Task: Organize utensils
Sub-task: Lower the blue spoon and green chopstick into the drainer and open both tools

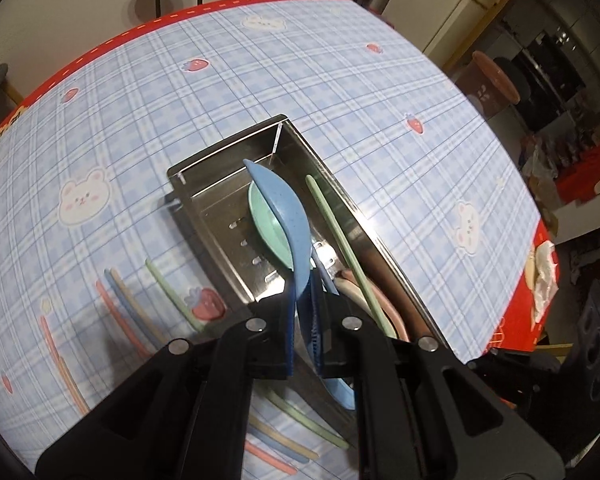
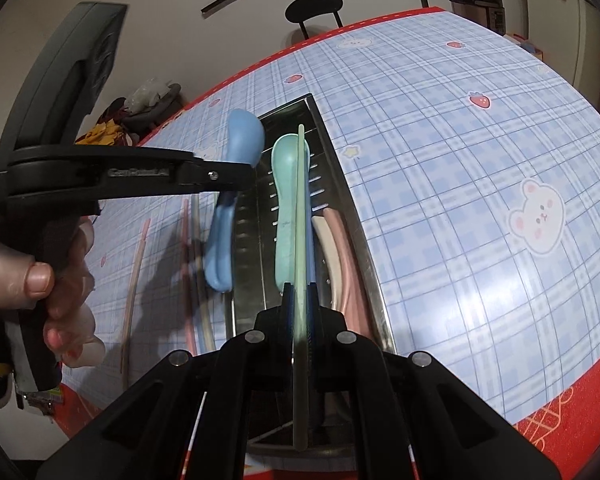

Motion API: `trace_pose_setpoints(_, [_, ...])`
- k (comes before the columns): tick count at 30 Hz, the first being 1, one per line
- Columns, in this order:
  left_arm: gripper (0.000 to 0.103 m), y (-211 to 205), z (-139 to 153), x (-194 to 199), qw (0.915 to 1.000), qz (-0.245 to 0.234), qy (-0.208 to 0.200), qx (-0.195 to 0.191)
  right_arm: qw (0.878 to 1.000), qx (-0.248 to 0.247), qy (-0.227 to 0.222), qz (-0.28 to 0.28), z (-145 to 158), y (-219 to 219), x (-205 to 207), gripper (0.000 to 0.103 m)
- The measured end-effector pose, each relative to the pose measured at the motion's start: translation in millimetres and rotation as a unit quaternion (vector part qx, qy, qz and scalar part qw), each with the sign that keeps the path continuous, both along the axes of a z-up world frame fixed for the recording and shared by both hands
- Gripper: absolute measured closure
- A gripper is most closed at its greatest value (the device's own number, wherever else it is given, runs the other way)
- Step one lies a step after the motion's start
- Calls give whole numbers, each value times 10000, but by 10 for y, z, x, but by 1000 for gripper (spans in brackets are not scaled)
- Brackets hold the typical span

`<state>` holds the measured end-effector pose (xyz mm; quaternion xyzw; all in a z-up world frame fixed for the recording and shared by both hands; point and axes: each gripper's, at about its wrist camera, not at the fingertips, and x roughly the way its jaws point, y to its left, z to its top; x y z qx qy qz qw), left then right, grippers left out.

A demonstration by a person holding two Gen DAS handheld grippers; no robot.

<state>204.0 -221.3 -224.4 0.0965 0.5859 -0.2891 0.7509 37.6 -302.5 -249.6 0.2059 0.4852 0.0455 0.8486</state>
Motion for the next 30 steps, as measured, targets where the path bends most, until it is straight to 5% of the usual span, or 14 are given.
trace_pose_setpoints(21, [92,-123,-291,233,9989,133,322,309,9999,33,148,45,-158,-25,165,96])
trace_pose_setpoints(25, [90,-69,-205,246,9994,231,254,66,9999,88,82,54,-135,-22,155,95])
trace_pose_setpoints(27, [81,-6,-92,264,9991,284,233,-214,9999,101,29,102,-101,-8,160,95])
trace_pose_setpoints(30, [76,102,105,271,9989,294,-9,-352,9999,17,-74,121,-19,8,146,85])
